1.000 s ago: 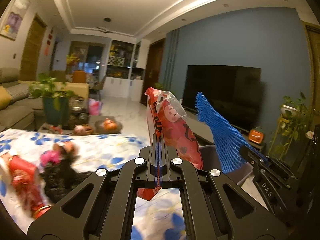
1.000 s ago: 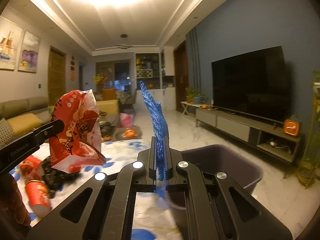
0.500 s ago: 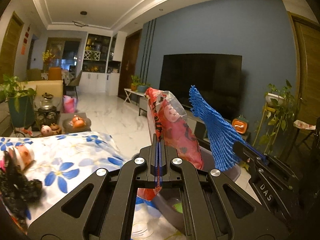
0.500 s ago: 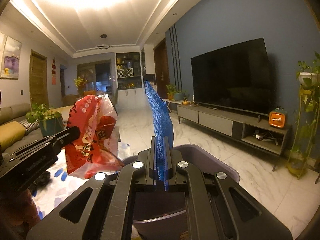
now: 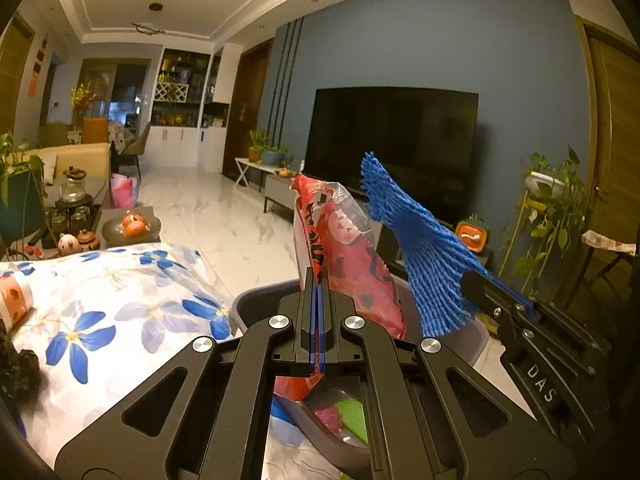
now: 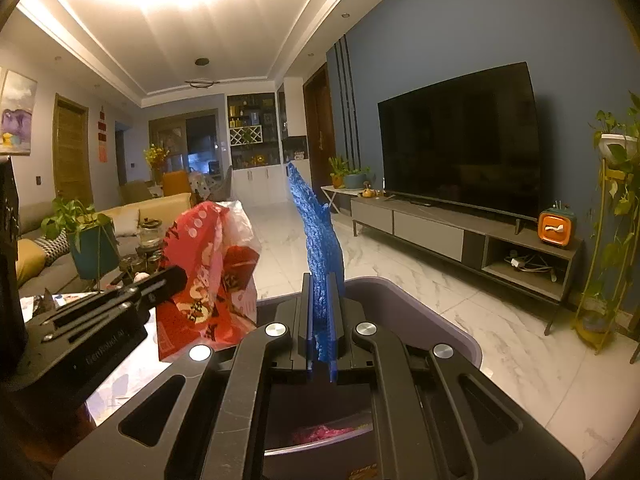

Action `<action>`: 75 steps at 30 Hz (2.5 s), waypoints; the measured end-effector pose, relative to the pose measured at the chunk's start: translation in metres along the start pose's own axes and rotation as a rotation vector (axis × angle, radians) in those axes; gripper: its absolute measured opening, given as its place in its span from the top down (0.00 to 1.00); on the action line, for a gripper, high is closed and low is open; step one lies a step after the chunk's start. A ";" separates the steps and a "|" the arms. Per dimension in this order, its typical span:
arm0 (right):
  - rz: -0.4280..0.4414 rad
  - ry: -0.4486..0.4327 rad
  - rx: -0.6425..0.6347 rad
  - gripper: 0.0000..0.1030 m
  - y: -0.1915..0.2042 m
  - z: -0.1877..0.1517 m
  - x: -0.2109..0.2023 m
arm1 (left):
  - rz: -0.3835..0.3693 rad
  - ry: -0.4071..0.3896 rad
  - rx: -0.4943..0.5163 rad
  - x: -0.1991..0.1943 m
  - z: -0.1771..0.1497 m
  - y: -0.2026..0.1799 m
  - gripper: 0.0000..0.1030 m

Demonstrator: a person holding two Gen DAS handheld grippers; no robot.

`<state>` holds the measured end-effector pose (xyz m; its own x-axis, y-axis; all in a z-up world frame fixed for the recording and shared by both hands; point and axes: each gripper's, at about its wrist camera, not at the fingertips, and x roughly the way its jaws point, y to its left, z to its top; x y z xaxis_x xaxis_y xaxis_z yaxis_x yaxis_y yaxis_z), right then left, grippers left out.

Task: Collect trash
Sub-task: 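Carry the red snack bag and blue net over the grey bin and release both, then move both open tools back to the remaining cups and black bag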

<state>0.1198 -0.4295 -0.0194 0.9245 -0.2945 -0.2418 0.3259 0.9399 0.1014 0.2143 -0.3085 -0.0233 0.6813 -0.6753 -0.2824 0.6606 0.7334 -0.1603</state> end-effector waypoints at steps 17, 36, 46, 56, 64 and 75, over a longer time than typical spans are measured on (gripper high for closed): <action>0.014 0.025 0.014 0.92 -0.003 -0.002 0.010 | 0.003 0.062 -0.001 0.020 -0.009 -0.002 0.87; -0.011 0.022 0.003 0.28 0.003 -0.010 -0.010 | 0.180 0.007 -0.089 -0.043 -0.024 0.035 0.18; 0.052 0.066 0.005 0.10 0.034 -0.018 -0.035 | 0.339 -0.012 -0.121 -0.117 -0.033 0.060 0.13; 0.152 0.089 -0.040 0.07 0.085 -0.027 -0.060 | 0.468 -0.005 -0.153 -0.186 -0.047 0.087 0.12; 0.229 0.045 -0.070 0.07 0.123 -0.033 -0.084 | 0.565 -0.024 -0.172 -0.235 -0.057 0.108 0.12; 0.417 0.111 -0.083 0.07 0.173 -0.052 -0.093 | 0.741 -0.037 -0.193 -0.290 -0.079 0.147 0.12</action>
<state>0.0797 -0.2309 -0.0300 0.9454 0.1293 -0.2993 -0.0921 0.9865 0.1352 0.0889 0.0008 -0.0400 0.9372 -0.0015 -0.3489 -0.0373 0.9938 -0.1046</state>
